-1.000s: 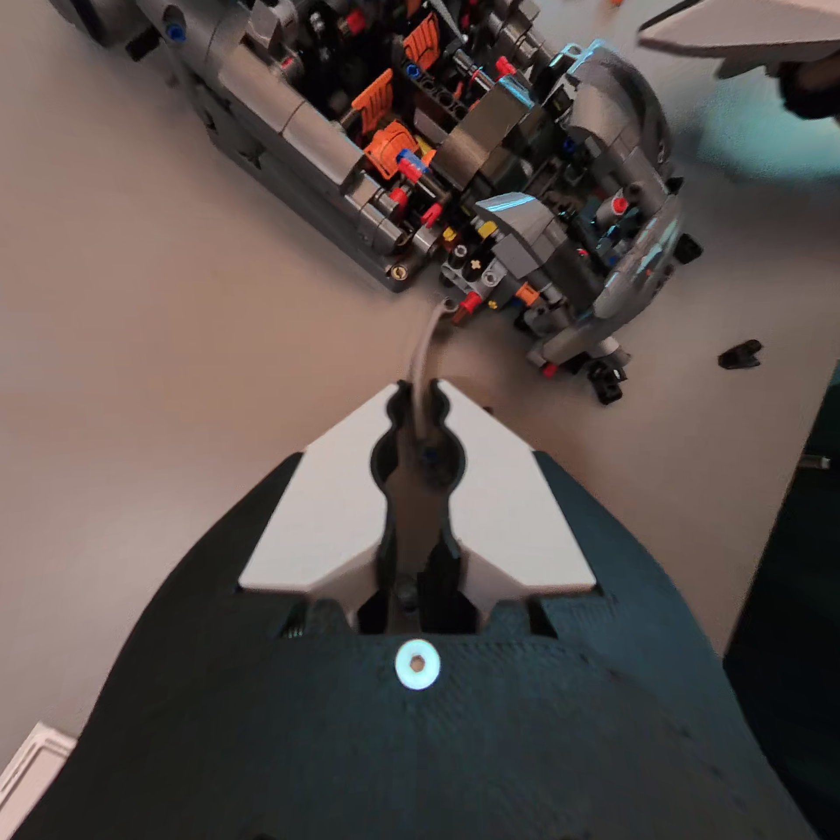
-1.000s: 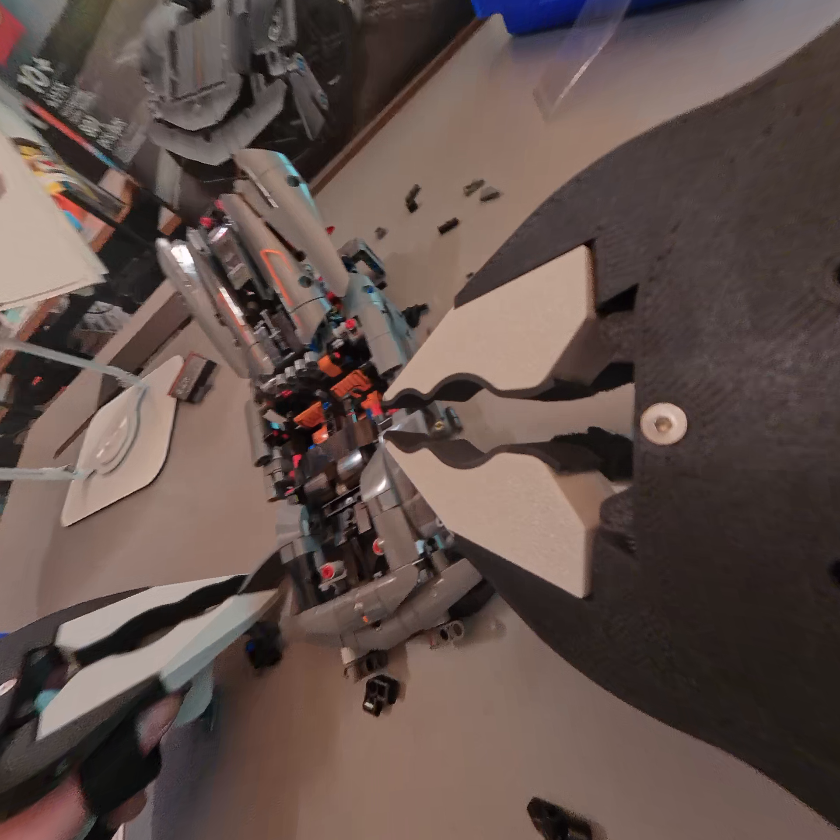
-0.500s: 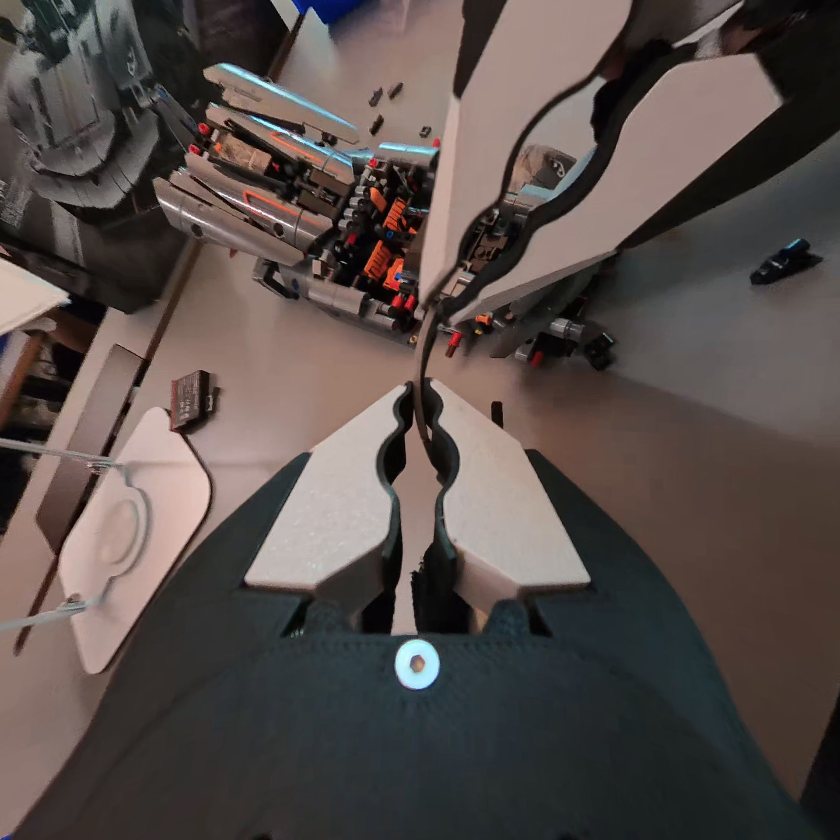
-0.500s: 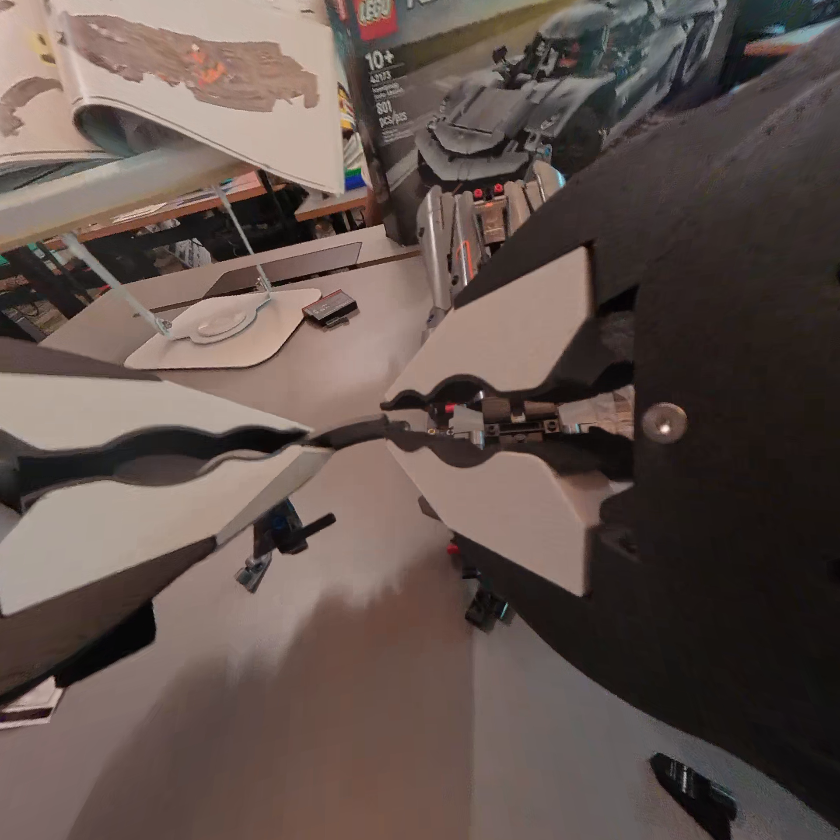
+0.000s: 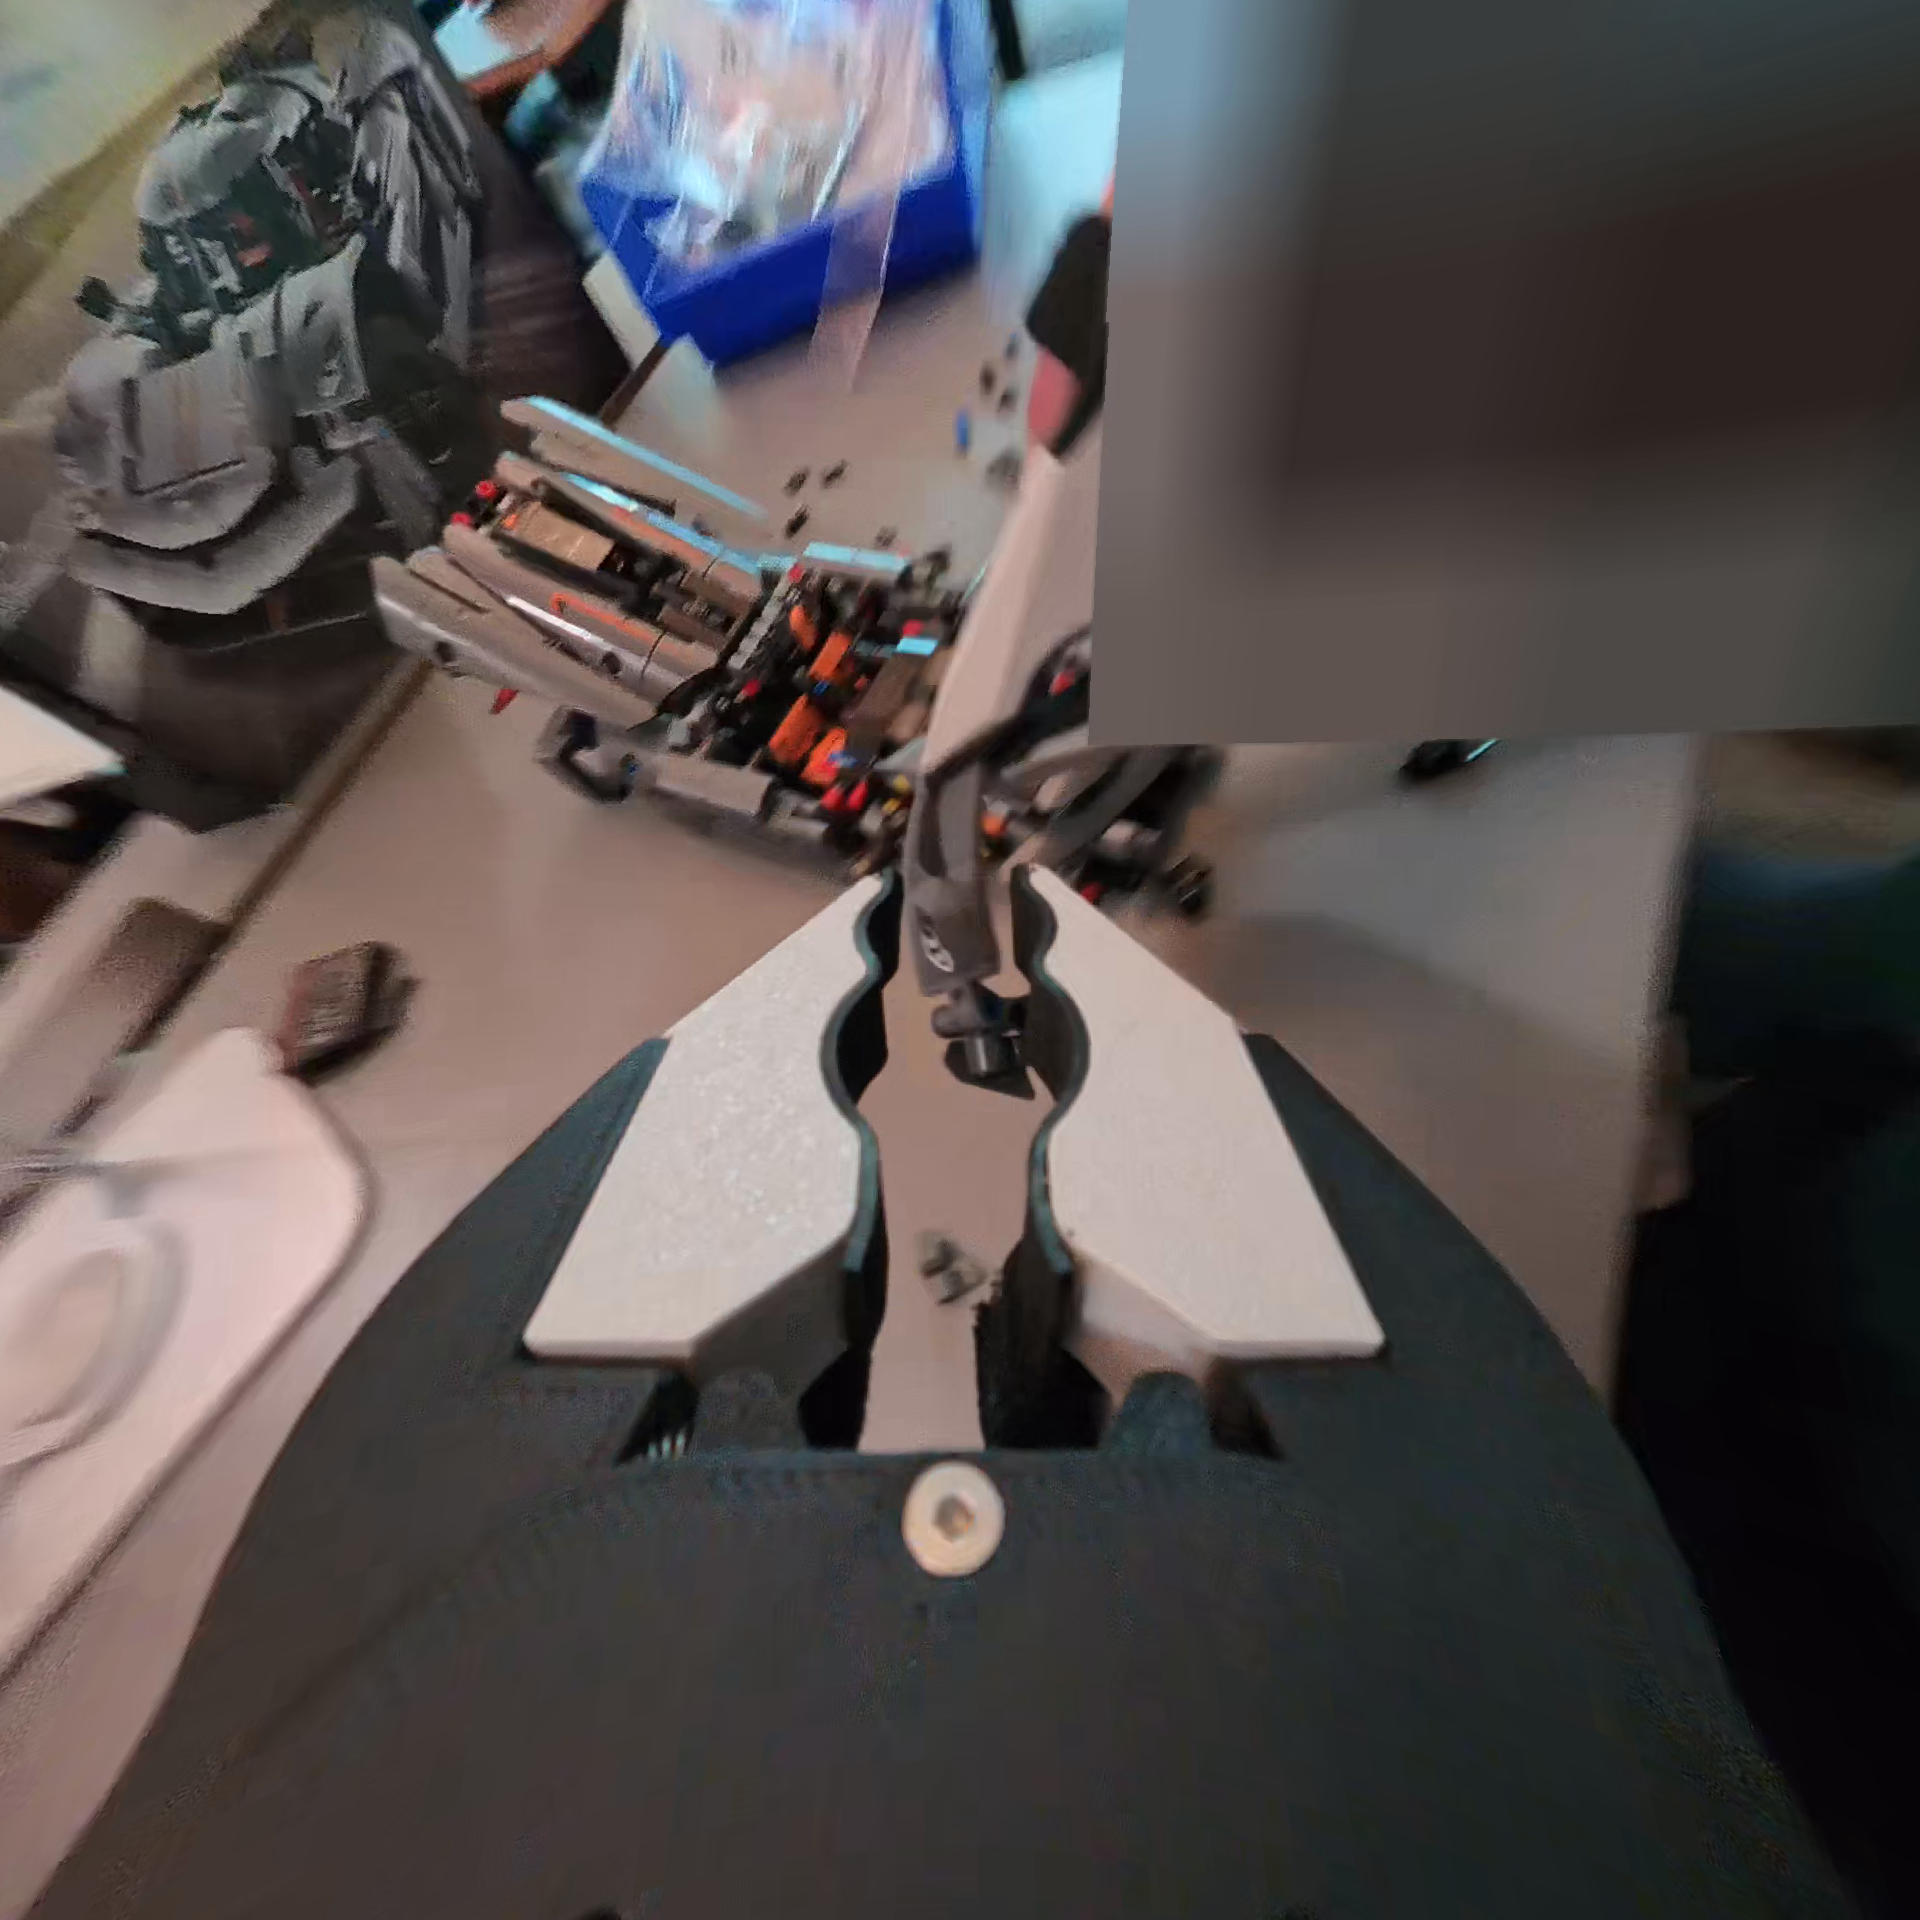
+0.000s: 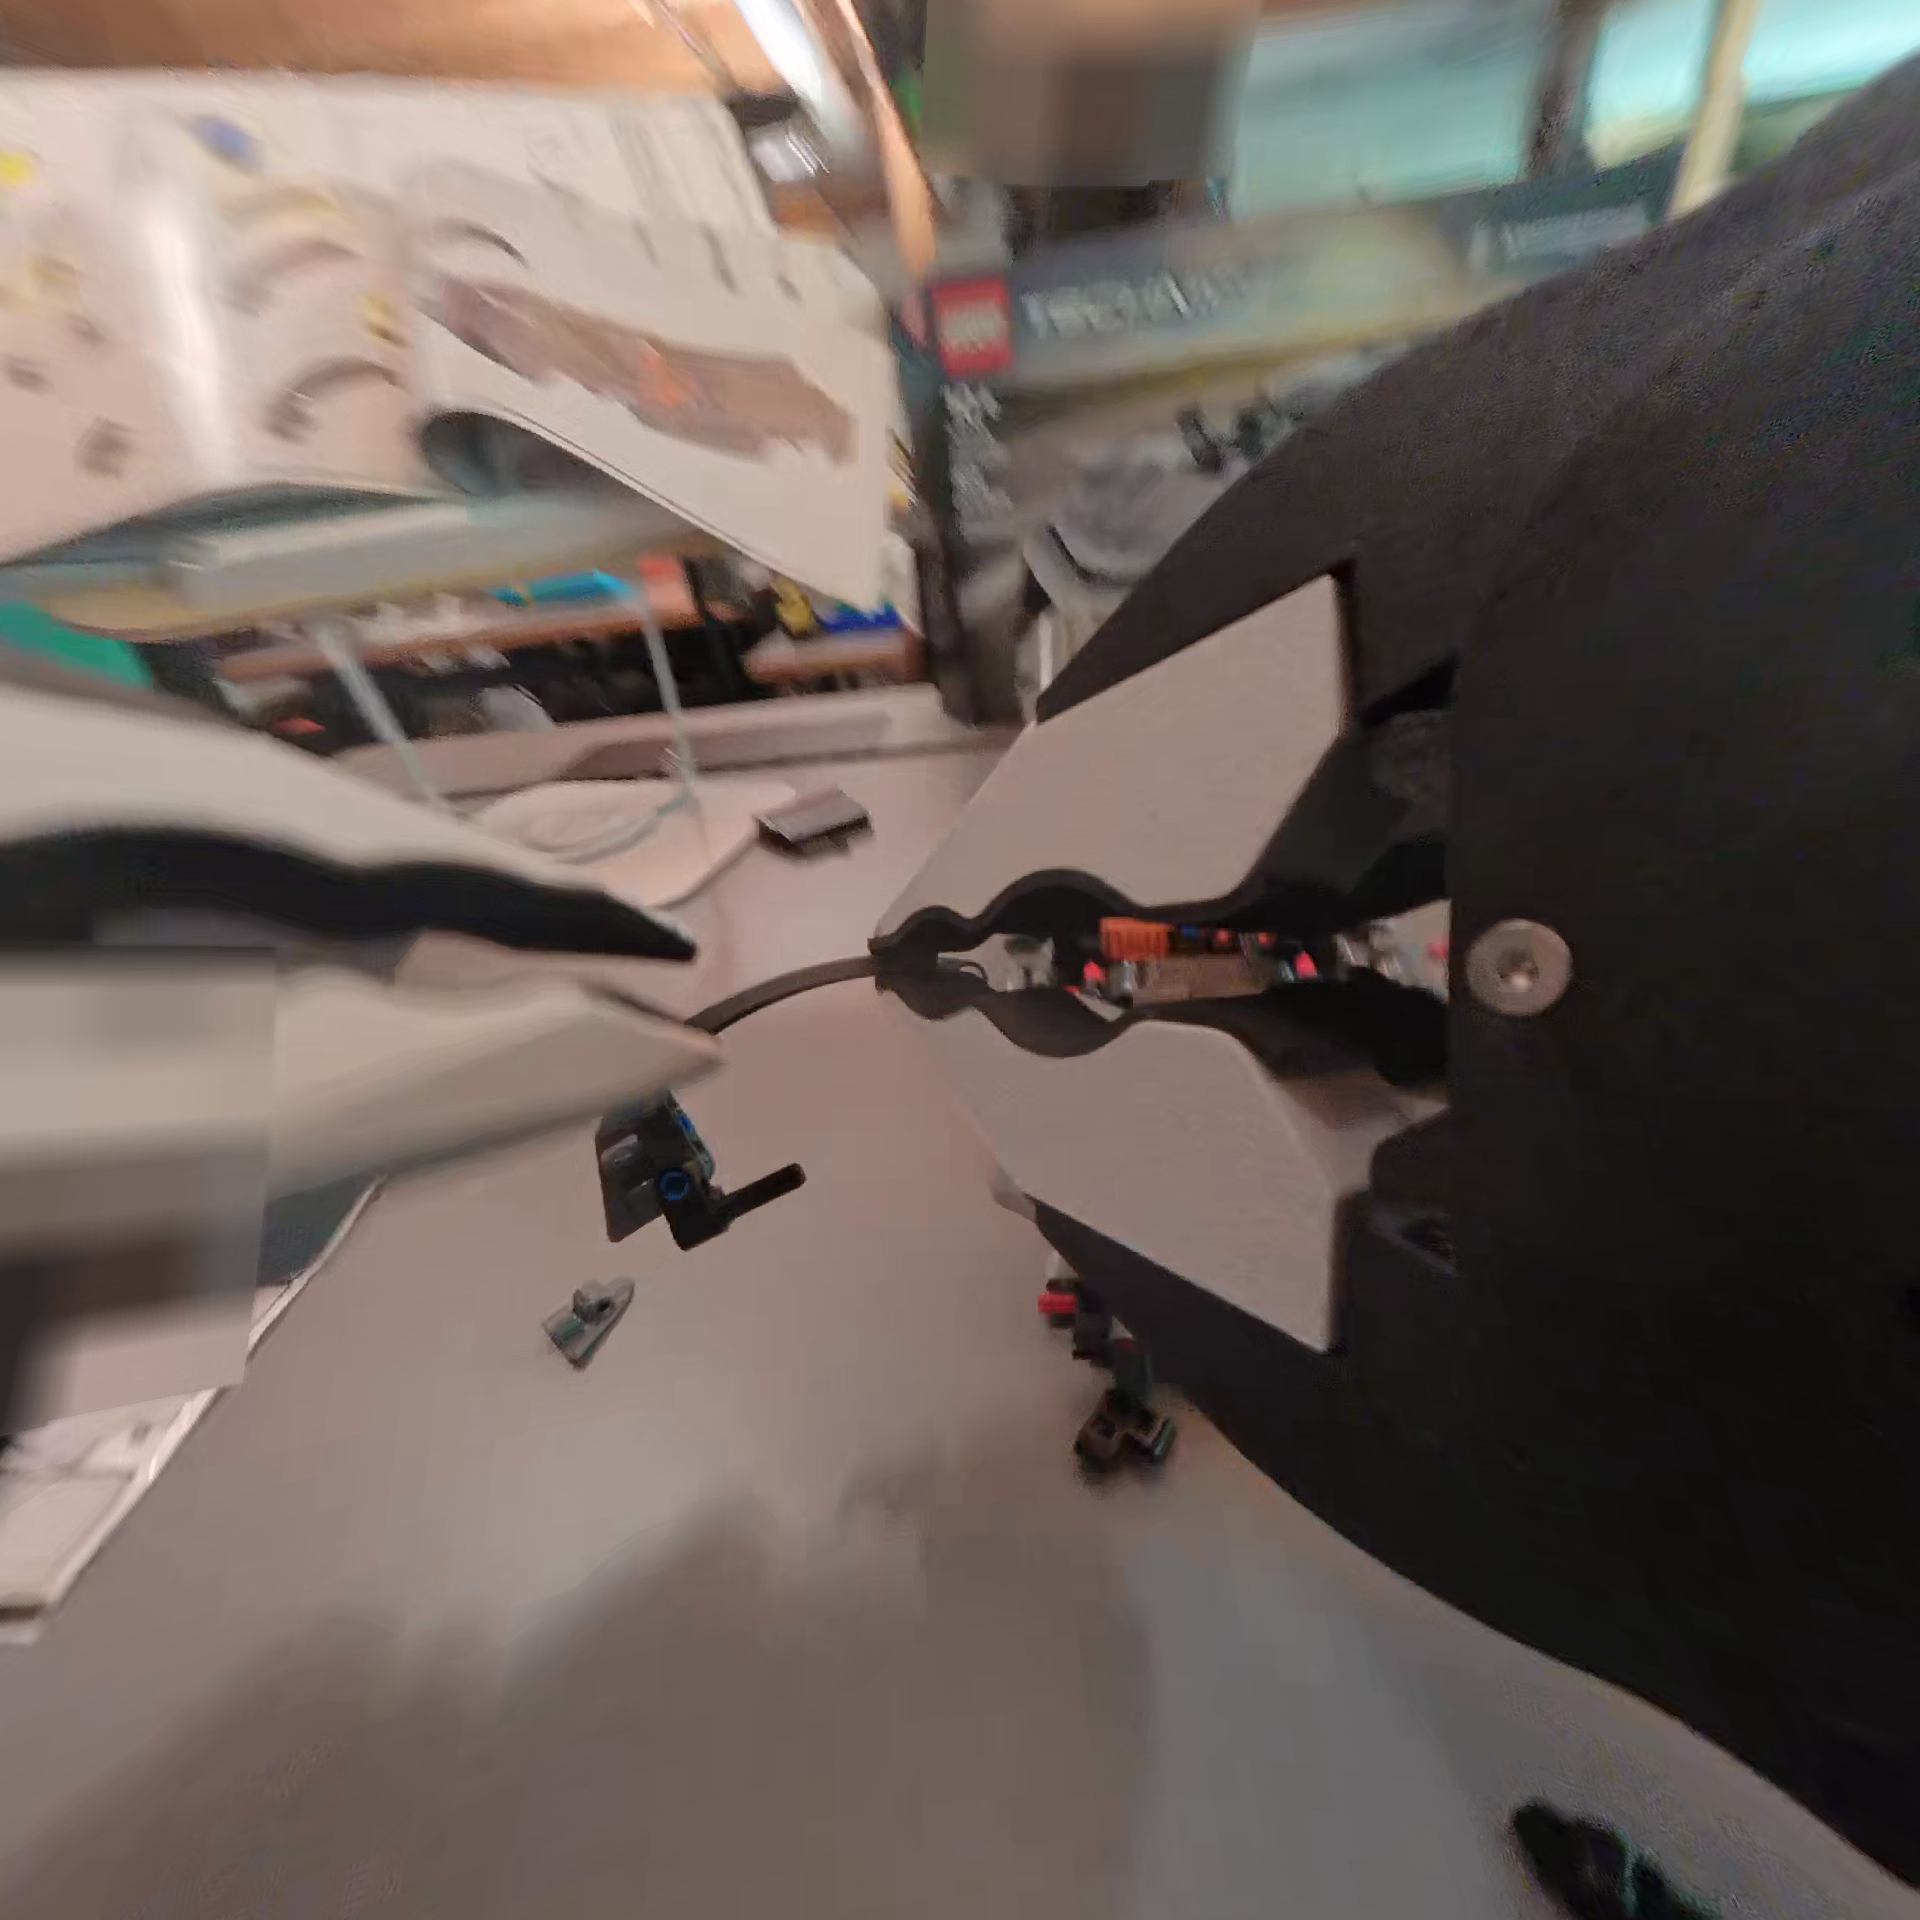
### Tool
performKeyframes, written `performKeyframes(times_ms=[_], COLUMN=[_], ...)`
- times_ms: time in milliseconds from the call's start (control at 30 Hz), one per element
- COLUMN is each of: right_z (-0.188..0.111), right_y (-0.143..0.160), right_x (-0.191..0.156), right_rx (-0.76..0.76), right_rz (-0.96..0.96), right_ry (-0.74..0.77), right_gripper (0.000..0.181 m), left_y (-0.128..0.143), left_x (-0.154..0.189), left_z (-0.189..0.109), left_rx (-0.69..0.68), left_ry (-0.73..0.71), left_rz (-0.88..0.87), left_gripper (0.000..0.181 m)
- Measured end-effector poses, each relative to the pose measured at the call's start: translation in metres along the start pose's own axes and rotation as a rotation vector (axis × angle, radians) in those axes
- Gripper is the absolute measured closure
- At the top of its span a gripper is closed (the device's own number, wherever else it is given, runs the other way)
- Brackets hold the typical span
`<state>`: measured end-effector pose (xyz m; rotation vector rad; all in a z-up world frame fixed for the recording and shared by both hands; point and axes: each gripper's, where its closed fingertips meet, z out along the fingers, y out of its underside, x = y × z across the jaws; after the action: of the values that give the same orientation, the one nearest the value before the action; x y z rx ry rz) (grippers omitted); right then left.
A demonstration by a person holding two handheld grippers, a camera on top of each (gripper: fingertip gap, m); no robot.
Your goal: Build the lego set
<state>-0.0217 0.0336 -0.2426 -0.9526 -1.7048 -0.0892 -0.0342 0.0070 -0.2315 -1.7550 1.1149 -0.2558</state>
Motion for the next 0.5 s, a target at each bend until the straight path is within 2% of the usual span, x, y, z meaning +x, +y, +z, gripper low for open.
performKeyframes(times_ms=[100, 233, 300, 400, 500], right_z=[-0.012, -0.023, -0.027, -0.031, -0.033], right_y=[-0.012, -0.03, -0.032, -0.036, -0.032], right_x=[-0.002, -0.002, -0.004, -0.01, -0.009], right_rx=[0.066, 0.116, 0.128, 0.144, 0.15], right_rz=[-0.183, -0.368, -0.425, -0.494, -0.497], right_ry=[0.059, 0.101, 0.113, 0.106, 0.105], right_gripper=[0.181, 0.181, 0.181, 0.181, 0.18], left_y=[-0.01, -0.004, -0.005, -0.004, -0.007], left_x=[0.0, 0.023, 0.029, 0.04, 0.039], left_z=[-0.016, -0.011, -0.013, -0.01, -0.007], left_rx=[0.146, 0.17, 0.19, 0.188, 0.237], left_ry=[0.198, 0.539, 0.654, 0.772, 0.788], left_rz=[-0.258, -0.515, -0.606, -0.693, -0.736], left_gripper=[0.164, 0.16, 0.162, 0.165, 0.173])
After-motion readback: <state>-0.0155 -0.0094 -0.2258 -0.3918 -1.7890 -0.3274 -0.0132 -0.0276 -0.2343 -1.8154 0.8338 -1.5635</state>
